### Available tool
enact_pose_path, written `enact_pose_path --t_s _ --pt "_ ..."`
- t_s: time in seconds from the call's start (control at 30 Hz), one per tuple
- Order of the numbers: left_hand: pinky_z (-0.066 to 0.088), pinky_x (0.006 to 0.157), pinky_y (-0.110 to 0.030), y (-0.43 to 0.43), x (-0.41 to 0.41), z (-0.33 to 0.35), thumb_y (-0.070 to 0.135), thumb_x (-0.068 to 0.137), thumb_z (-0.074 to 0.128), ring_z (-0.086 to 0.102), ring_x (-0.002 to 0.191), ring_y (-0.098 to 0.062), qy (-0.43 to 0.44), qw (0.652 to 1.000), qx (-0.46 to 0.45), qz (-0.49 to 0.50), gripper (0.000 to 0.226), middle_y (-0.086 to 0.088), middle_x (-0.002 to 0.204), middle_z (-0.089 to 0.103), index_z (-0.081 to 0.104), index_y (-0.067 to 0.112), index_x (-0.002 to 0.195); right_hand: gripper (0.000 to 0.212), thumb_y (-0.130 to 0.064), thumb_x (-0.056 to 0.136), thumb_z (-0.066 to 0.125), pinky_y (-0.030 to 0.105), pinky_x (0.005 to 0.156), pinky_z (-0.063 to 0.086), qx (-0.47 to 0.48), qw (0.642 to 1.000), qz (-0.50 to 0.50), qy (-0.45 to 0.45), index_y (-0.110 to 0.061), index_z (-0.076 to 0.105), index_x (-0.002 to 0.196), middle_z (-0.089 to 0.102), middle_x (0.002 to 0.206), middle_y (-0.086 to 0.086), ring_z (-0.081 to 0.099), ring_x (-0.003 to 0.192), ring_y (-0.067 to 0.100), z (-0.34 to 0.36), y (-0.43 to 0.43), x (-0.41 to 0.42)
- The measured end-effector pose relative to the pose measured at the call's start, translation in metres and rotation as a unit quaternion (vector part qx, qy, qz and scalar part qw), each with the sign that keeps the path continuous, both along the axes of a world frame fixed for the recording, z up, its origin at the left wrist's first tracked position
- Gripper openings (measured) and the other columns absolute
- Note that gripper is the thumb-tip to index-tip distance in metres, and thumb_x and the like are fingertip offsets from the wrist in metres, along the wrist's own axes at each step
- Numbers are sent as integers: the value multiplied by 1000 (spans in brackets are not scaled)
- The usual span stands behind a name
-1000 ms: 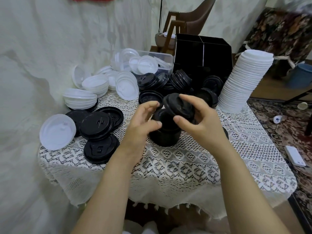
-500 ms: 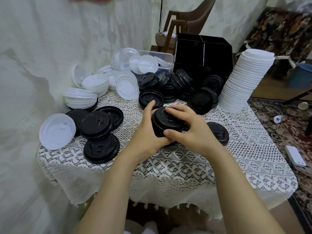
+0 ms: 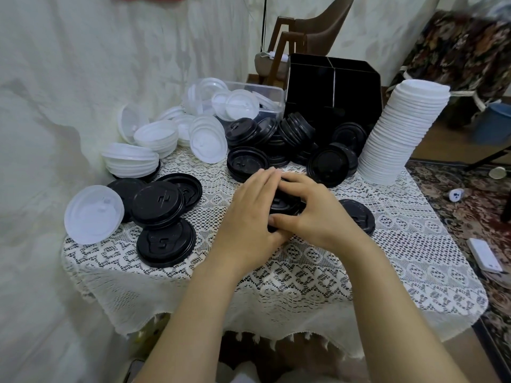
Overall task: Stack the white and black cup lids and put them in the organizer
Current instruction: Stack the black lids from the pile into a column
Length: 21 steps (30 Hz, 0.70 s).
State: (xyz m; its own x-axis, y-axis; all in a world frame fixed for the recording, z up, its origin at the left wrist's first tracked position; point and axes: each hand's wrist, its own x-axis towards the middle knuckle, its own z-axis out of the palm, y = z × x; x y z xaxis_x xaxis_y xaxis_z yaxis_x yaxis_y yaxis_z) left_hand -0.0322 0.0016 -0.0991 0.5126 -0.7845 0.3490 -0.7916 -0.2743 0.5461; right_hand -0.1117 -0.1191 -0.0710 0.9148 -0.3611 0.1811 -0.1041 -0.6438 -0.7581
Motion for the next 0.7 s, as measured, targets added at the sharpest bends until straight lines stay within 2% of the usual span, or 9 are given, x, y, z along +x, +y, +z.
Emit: enact_pose_path --t_s 0.13,0.23,0.3,0.37,0.4,0.5,0.57,0.7 --pt "7 117 -19 -3 -2 -4 22 86 66 11 145 -12 -24 999 -13 24 78 -1 156 25 24 11 151 63 -11 74 82 25 104 44 71 997 2 -15 -31 55 128 60 123 -19 54 115 -5 1 -1 -4" --pt "3 110 -12 -4 -5 -4 40 87 58 17 144 -13 -26 999 -25 41 70 0 152 32 36 10 147 61 -11 81 77 30 110 39 137 991 0 5 -39 50 128 55 132 -19 50 123 -5 3 -15 -16" --pt "3 108 -11 -6 -7 -3 42 88 59 19 143 -13 -27 998 -32 49 67 1 151 34 40 10 145 61 -15 82 76 32 112 35 102 993 -65 4 -39 49 132 52 136 -18 45 127 -3 4 -31 -29" --pt "2 107 -10 -6 -8 -3 38 89 64 20 143 -13 -24 998 -38 52 65 2 150 34 42 11 144 68 -17 82 76 28 107 33 42 990 -131 43 -36 45 140 46 141 -14 43 125 1 3 -47 -44" --pt "1 106 -8 -6 -8 -3 36 89 65 20 143 -12 -21 998 -41 52 65 2 150 34 42 11 144 75 -18 81 78 28 106 32 32 986 -141 82 -35 40 144 41 145 -11 42 126 6 0 -53 -51" --pt "1 100 0 -6 -8 -3 35 88 66 19 141 -8 -5 998 -45 51 65 4 149 34 42 12 144 95 -23 75 84 37 115 29 14 973 -123 196 -32 27 150 33 151 0 37 136 19 -13 -65 -62" --pt "0 97 5 -6 -8 -3 36 88 65 17 140 -5 9 998 -46 47 65 7 150 32 41 13 145 94 -24 75 83 40 115 30 12 970 -123 207 -30 27 151 36 148 2 37 135 20 -18 -68 -64" --pt "-1 96 4 -5 -8 -3 41 89 62 11 140 0 29 998 -44 36 67 11 151 27 37 16 147 84 -17 74 83 28 99 39 20 974 -138 181 -24 38 145 51 133 0 51 115 17 -13 -66 -65"
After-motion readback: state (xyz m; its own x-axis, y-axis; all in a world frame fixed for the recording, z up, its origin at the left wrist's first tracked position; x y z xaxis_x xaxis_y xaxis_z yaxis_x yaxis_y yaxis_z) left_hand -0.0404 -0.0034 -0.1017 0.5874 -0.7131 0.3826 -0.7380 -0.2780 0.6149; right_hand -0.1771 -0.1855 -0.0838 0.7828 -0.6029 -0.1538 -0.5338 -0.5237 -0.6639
